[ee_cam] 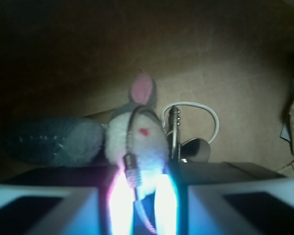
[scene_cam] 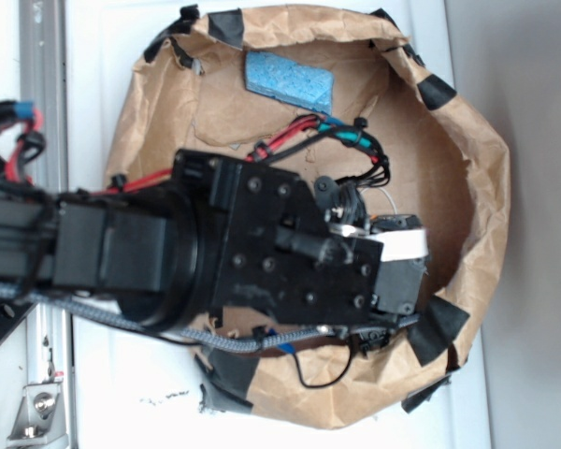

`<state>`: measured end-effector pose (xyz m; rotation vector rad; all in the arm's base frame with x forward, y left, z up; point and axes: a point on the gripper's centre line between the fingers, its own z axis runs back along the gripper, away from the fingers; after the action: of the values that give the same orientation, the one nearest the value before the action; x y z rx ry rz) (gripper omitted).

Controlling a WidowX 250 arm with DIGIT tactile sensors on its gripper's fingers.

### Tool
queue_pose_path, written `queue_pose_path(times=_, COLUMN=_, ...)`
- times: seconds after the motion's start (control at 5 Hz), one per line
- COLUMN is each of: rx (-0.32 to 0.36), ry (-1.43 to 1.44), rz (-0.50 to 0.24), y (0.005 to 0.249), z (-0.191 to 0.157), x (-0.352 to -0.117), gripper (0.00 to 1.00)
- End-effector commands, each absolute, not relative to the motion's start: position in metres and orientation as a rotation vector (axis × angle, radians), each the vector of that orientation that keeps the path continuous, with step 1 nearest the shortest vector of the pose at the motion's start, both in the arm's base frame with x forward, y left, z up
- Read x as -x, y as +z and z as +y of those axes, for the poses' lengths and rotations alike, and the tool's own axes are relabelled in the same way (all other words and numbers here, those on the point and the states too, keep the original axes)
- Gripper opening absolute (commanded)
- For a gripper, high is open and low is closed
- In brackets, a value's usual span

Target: Grab the silver keys.

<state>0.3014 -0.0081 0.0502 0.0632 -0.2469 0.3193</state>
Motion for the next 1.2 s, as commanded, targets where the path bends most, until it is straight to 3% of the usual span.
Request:
queue_pose_path(times=0.0, rx=-0.036, ry=0.314, rz=-0.292, y=0.073, z=-0.008, x=-0.306, gripper=0.00)
queue_pose_path(times=0.2, rx=-0.007, ry=0.334, rz=-0.263, y=0.092, z=0.005, x=-0.297, gripper=0.00)
queue_pose_path(times=0.4, rx=0.137, ry=0.381, rz=-0.126, y=0.138, z=0.033, x=-0.268, gripper=0.00)
queue_pose_path(times=0.6, rx=0.365, ry=0.304, rz=-0.098, y=0.179, z=0.051, x=-0.231, gripper=0.00)
queue_pose_path(times=0.8, rx=0.360, ry=0.273, rz=-0.102, y=0.229, z=0.046, x=-0.231, gripper=0.00)
queue_pose_path(times=1.0, rx=0.273, ry=0.288, rz=-0.120, y=0.223, z=0.031, x=-0.238, gripper=0.00)
